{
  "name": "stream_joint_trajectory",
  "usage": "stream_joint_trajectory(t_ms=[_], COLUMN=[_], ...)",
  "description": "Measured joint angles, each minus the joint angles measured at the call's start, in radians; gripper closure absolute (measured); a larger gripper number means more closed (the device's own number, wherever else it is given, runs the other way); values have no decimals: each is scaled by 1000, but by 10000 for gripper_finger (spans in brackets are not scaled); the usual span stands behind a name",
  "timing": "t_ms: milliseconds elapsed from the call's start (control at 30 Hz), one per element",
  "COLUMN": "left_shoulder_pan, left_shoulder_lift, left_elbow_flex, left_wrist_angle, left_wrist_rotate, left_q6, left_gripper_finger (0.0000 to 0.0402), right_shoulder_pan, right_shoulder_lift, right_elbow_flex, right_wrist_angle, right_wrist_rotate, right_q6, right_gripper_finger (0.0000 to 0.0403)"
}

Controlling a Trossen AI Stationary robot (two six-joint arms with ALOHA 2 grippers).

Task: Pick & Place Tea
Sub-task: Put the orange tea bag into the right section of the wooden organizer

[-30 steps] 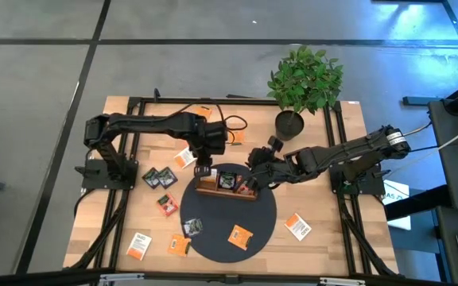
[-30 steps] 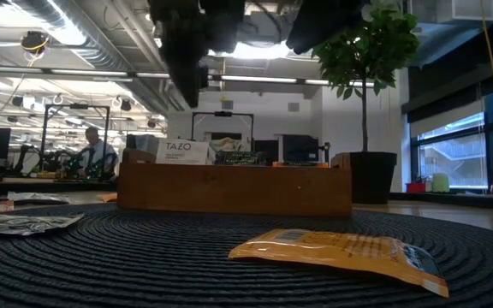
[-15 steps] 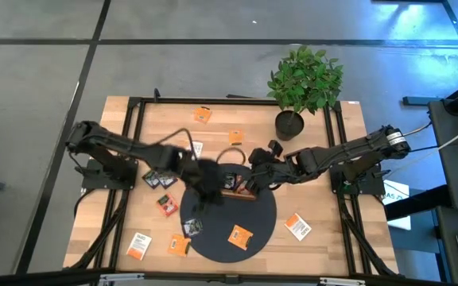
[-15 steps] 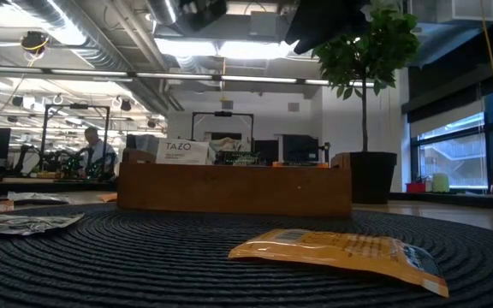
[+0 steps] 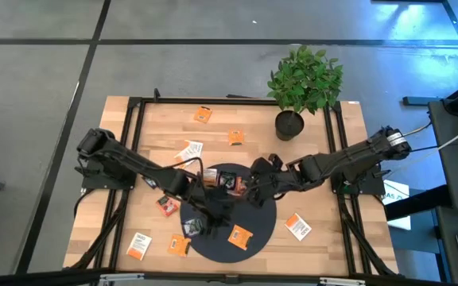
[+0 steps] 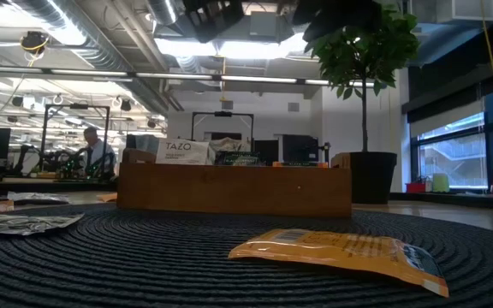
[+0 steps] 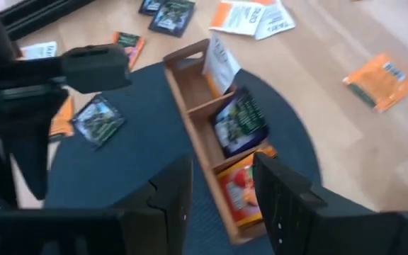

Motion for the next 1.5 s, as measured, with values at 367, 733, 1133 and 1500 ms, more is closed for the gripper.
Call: stream_joint_trajectory(t_ms=[367,733,1133,1500], left_shoulder_pan=[-88,-131,-125,-125], left_shoulder_lift=[85,268,379,388], left_elbow_flex=[0,0,-1,1], left_wrist_angle=[142,264,302,256], left_wrist_rotate=[-63,-108,-178,-246], left_q6=[-78,-229,-370,-356], left_gripper_finger=[317,318,316,315], right_shoulder_pan=[127,222,224,229], right_shoulder_lift=[79,267,381,420], right_elbow_flex=[0,0,0,-1], right_wrist_angle=[47,198,200,192], right_wrist_rotate=[0,-80,-188,-225], right_q6=[224,309,403,453], right_gripper_finger=[253,253,253,253])
